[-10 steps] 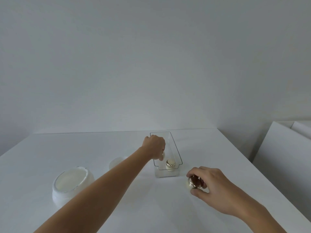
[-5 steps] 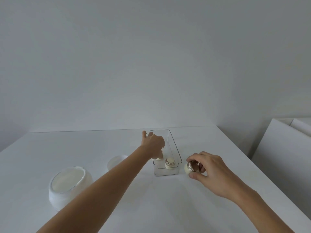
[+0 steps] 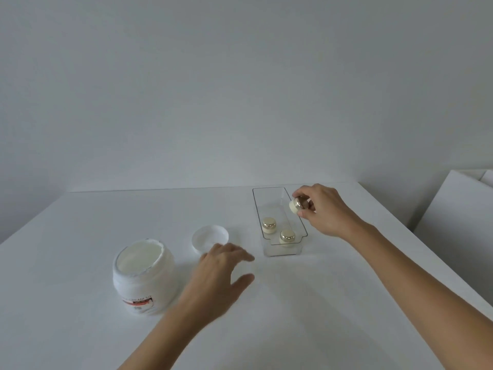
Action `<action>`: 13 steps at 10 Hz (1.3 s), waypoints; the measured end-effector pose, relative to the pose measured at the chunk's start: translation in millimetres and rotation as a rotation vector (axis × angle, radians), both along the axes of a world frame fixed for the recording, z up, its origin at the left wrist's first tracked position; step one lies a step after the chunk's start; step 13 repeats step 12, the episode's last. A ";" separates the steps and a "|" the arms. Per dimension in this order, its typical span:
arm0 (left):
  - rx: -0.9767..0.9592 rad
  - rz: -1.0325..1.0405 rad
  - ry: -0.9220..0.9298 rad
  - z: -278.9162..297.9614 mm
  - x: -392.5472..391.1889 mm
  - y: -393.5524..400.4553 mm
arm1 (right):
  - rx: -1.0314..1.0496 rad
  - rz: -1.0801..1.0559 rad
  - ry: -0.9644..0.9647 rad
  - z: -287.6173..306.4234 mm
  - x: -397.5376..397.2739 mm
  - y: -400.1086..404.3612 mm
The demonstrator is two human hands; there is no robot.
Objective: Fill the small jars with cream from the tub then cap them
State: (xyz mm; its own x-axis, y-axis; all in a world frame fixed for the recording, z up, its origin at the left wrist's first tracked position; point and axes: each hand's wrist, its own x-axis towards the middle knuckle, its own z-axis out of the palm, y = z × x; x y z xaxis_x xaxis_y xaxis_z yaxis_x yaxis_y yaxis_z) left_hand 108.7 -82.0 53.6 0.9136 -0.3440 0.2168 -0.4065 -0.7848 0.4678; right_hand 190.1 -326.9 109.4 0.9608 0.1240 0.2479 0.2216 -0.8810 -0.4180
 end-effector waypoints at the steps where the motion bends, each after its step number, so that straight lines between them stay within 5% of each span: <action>1: 0.030 -0.006 0.047 -30.7 -24.5 6.0 | -0.042 0.016 0.010 -5.1 18.5 10.0; 5: 0.276 0.026 0.066 -66.7 -50.4 -2.7 | -0.673 0.022 0.055 -32.5 66.4 28.9; 8: 0.246 0.033 0.049 -69.0 -45.2 -1.3 | -0.755 0.060 0.142 -46.8 73.0 37.5; 10: 0.218 0.035 0.037 -70.9 -44.0 -0.2 | -0.698 0.049 0.142 -33.3 63.1 37.7; 11: 0.206 0.039 0.029 -72.3 -43.3 0.4 | -0.548 0.017 0.011 -1.6 42.3 37.8; 12: 0.202 0.033 0.047 -71.2 -43.5 -1.9 | -0.032 0.098 -0.254 34.5 -1.9 32.9; 13: 0.202 0.033 0.047 -71.2 -43.5 -1.9 | -0.032 0.098 -0.254 34.5 -1.9 32.9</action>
